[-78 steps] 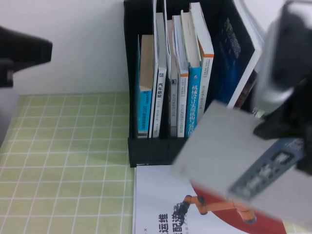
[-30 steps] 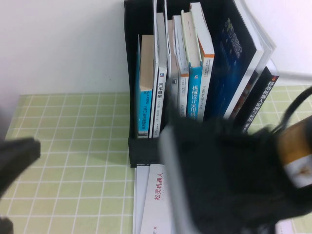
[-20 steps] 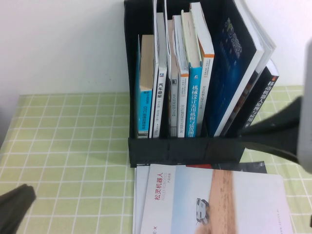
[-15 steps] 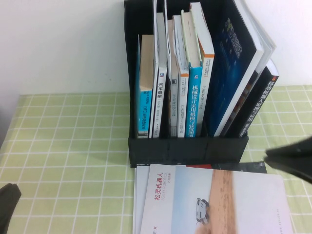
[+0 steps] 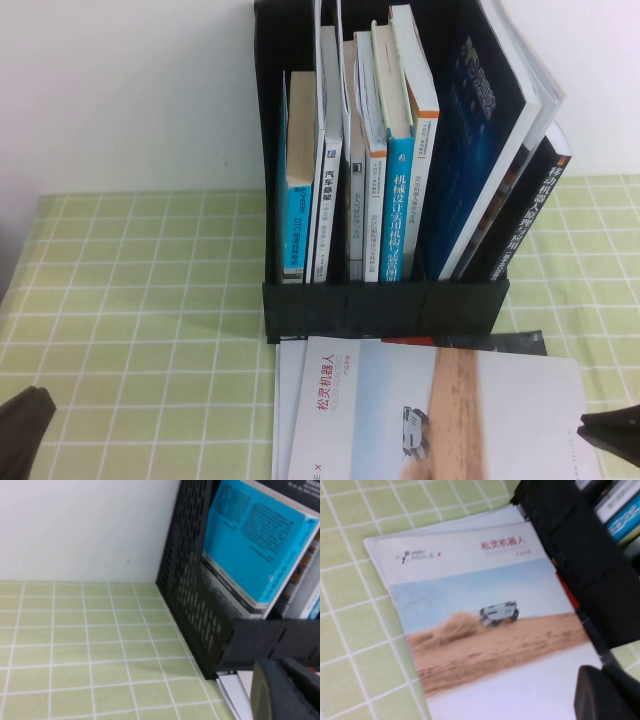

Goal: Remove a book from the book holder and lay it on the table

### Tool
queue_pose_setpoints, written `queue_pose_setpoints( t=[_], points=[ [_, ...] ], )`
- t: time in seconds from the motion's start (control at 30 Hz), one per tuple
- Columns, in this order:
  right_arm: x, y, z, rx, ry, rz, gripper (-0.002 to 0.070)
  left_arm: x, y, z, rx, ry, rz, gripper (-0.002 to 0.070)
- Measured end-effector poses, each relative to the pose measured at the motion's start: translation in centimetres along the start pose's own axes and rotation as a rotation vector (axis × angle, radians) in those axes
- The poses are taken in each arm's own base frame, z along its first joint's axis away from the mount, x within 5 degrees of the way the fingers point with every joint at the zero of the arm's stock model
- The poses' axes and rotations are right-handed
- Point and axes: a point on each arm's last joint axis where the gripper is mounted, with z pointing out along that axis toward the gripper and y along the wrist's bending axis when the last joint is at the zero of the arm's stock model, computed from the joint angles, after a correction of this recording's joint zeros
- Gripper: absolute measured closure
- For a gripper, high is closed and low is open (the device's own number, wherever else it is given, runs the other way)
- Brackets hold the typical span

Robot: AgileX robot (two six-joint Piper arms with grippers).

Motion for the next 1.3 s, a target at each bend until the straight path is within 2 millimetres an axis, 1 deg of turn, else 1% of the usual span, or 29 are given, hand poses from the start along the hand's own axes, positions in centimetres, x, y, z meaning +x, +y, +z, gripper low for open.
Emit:
queue_pose_setpoints(
  t=[0.3, 0.33, 0.43, 0.5, 0.6, 0.67, 0.8, 0.9, 1.17, 1.23, 1.3],
  points=[
    [0.1, 0.3, 1.4, -0.053, 0.062, 0.035, 0.0678, 0.7, -0.5, -0.3, 0.060, 0.040, 0.033, 0.0678],
    [0.1, 0.3, 1.6, -0.057, 0.071, 0.035, 0.0678, 1.0, -0.4, -0.4, 0.057, 0.051, 0.071, 0.0678],
    [0.2, 0.3, 2.1, -0.068, 0.093, 0.036, 0.0678, 2.3, 0.1, -0.9, 0.017, 0.098, 0.308, 0.0678],
    [0.2, 0.3, 2.5, -0.077, 0.109, 0.038, 0.0678, 3.4, 0.8, -1.1, -0.036, 0.100, 0.377, 0.0678],
    [0.3, 0.4, 3.1, -0.088, 0.134, 0.039, 0.0678, 4.9, 2.2, -1.1, -0.147, 0.028, 0.357, 0.0678],
    [0.4, 0.4, 3.5, -0.095, 0.148, 0.040, 0.0678, 5.2, 2.6, -1.2, -0.183, -0.024, 0.336, 0.0678],
    [0.6, 0.4, 4.3, -0.111, 0.183, 0.041, 0.0678, 5.0, 2.7, -1.4, -0.190, -0.084, 0.185, 0.0678],
    [0.7, 0.5, 4.9, -0.123, 0.208, 0.042, 0.0678, 5.0, 2.7, -1.5, -0.190, -0.090, 0.135, 0.0678],
    [1.1, 0.7, 6.6, -0.154, 0.275, 0.045, 0.0678, 5.0, 2.7, -1.5, -0.189, -0.094, 0.117, 0.0678],
    [1.1, 0.6, 6.5, -0.152, 0.275, 0.047, 0.0678, 5.0, 2.7, -1.5, -0.189, -0.094, 0.116, 0.0678],
    [1.0, 0.5, 5.9, -0.140, 0.250, 0.056, 0.0678, 5.0, 2.7, -1.5, -0.189, -0.094, 0.116, 0.0678]
  ],
)
